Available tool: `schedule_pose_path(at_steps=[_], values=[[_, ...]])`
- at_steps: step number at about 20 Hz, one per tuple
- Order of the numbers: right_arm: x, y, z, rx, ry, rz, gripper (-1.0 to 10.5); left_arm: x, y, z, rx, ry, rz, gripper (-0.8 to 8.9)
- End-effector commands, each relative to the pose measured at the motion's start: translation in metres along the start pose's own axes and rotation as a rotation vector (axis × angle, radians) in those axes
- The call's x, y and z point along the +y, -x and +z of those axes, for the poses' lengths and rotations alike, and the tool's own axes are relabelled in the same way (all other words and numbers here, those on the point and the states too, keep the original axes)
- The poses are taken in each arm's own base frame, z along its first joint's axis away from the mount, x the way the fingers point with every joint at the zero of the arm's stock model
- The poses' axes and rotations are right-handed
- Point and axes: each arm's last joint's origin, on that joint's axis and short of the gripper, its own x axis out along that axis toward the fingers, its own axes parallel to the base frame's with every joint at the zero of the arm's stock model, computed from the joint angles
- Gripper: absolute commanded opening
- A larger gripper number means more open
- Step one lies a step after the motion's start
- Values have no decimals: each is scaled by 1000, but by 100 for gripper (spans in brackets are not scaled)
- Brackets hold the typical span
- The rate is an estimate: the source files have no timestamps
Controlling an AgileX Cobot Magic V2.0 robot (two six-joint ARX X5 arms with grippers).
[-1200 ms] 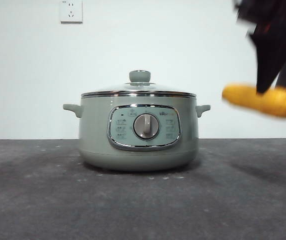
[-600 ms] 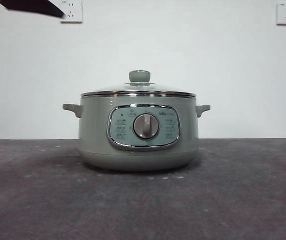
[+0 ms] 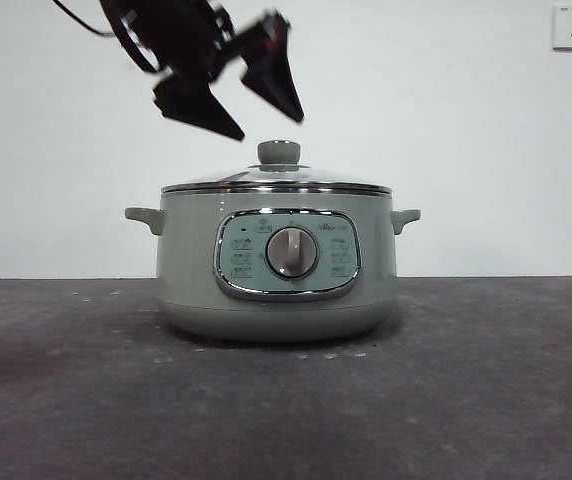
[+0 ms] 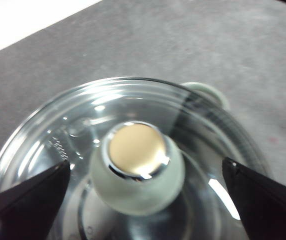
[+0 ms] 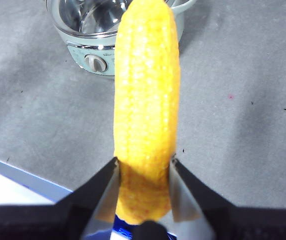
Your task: Pick up the corn,open the lid,put the corn in the pot,close the lid
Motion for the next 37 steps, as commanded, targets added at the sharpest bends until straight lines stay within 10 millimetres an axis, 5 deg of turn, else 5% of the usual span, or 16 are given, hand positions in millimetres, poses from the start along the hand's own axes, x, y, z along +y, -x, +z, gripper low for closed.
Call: schedule_pose_path(at_steps=[1,9,13,21,29,37], values=[[0,1,0,-5,-9,4,-16,1,-16,-4,1,-20,15,684],[0,1,0,-5,-6,-1,-16,2,-37,-11,-11,-25,15,654],[0,1,0,-5,-5,-3,-16,2,-37,-10,-16,4,15,365],[0,1,0,-5,-6,-20,-16,1,-37,-10,-15,32,7,27],[0,1,0,-5,-6,-20,-16,0,-33,-7,-28,29,5,-8],[-1,0,0,-2,-6,-20,-16,-4,6,24,-149,3,21,-8]])
